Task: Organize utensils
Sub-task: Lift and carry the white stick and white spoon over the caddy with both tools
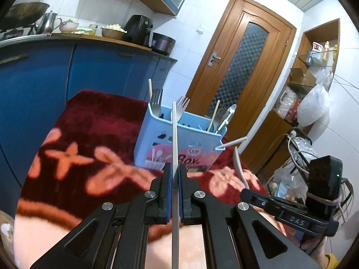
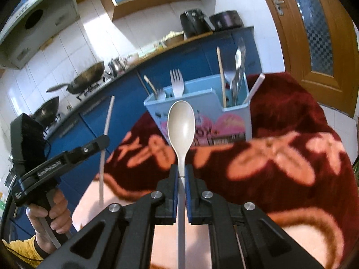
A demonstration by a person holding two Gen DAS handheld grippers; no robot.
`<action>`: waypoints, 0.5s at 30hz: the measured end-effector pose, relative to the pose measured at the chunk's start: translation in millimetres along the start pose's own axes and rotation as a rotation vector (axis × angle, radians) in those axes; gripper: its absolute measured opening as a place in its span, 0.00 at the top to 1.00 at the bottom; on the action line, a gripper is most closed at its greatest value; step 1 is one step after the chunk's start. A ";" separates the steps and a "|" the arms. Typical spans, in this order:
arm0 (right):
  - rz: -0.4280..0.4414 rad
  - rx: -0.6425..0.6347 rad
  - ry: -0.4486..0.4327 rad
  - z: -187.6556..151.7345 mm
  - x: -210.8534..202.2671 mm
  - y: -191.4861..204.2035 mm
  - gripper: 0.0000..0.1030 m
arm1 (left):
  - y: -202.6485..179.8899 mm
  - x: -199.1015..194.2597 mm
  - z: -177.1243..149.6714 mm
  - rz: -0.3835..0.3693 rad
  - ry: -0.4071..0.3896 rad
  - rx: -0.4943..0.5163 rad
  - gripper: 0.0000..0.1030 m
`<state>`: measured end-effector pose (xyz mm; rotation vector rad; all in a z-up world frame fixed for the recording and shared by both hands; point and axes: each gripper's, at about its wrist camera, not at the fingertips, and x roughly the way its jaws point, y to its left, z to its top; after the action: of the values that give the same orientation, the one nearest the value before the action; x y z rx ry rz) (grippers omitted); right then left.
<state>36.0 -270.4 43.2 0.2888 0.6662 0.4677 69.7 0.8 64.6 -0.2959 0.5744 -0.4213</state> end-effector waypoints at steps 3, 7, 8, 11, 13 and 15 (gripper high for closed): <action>0.004 0.007 -0.034 7.5 -1.0 -3.0 0.93 | -3.4 6.6 9.4 0.005 -0.020 0.010 0.96; -0.001 -0.003 -0.090 16.0 -4.9 -4.0 0.93 | -5.5 14.6 25.6 0.004 -0.072 0.020 0.96; 0.000 -0.004 -0.099 17.7 -5.0 -5.0 0.93 | -6.0 16.8 30.0 0.006 -0.089 0.023 0.96; -0.002 -0.006 -0.122 23.7 -4.0 -7.9 0.93 | -8.0 23.1 42.6 0.030 -0.144 0.039 0.96; 0.000 -0.005 -0.132 26.9 -3.2 -10.3 0.93 | -8.2 27.1 49.9 0.038 -0.166 0.041 0.96; -0.002 -0.006 -0.139 29.5 -2.4 -12.5 0.93 | -7.8 32.5 58.8 0.046 -0.191 0.040 0.96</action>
<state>57.5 -285.5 61.7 0.3120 0.5295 0.4439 126.0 -12.1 99.9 -0.2808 0.3849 -0.3554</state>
